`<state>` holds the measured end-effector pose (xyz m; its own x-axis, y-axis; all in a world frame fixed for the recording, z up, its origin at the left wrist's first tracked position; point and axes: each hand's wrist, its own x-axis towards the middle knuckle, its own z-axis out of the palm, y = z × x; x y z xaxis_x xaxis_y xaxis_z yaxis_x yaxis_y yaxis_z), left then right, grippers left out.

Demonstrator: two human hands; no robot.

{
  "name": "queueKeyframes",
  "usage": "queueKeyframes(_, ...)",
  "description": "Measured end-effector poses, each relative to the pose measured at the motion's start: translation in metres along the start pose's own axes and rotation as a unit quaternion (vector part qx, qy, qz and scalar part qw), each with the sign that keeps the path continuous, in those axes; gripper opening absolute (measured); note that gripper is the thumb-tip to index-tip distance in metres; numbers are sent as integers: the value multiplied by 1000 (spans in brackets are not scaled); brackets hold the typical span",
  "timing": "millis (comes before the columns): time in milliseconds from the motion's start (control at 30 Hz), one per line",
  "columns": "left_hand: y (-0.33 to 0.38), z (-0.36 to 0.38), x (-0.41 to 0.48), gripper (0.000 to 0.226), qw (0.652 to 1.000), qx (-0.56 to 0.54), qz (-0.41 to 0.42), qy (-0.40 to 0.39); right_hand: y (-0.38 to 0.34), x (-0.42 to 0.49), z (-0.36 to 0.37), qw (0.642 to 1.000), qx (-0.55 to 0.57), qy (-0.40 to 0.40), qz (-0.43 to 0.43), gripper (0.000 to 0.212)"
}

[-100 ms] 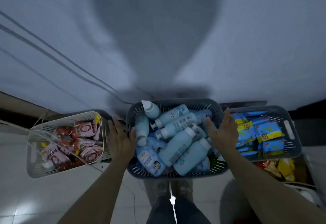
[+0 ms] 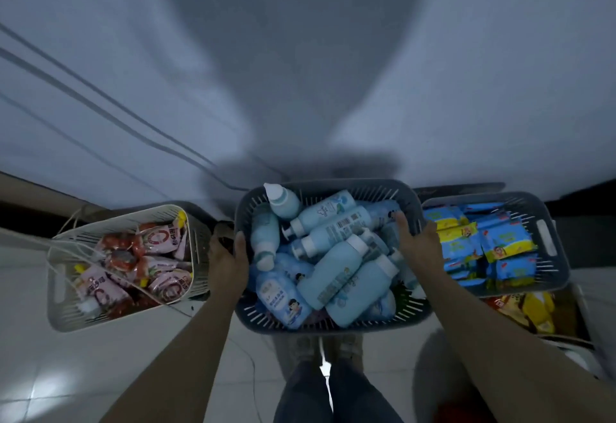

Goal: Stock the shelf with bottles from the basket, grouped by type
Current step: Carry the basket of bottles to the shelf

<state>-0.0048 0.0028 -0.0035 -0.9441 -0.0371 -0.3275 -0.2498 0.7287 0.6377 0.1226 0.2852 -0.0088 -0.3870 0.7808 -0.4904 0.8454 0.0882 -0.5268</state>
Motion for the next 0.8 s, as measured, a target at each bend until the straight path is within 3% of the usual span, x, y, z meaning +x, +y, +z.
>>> queueKeyframes(100,-5,3,13,57,991,-65,-105,-43,3,23,0,995,46,-20,84,88)
queueKeyframes(200,-11,9,25,67,977,-88,-171,-97,13,45,-2,989,53,-51,130,78)
queueKeyframes(267,-12,13,30,68,975,-91,-176,-97,18,51,-4,985,74,-72,140,56)
queueKeyframes(433,-8,17,30,68,965,-108,-216,-102,21,56,-6,985,62,-105,125,36)
queueKeyframes(700,20,1,29,87,977,-47,-183,-98,23,44,-20,984,101,-101,107,32)
queueKeyframes(800,50,-12,25,83,981,-34,-166,-93,22,36,-34,980,131,-90,122,31)
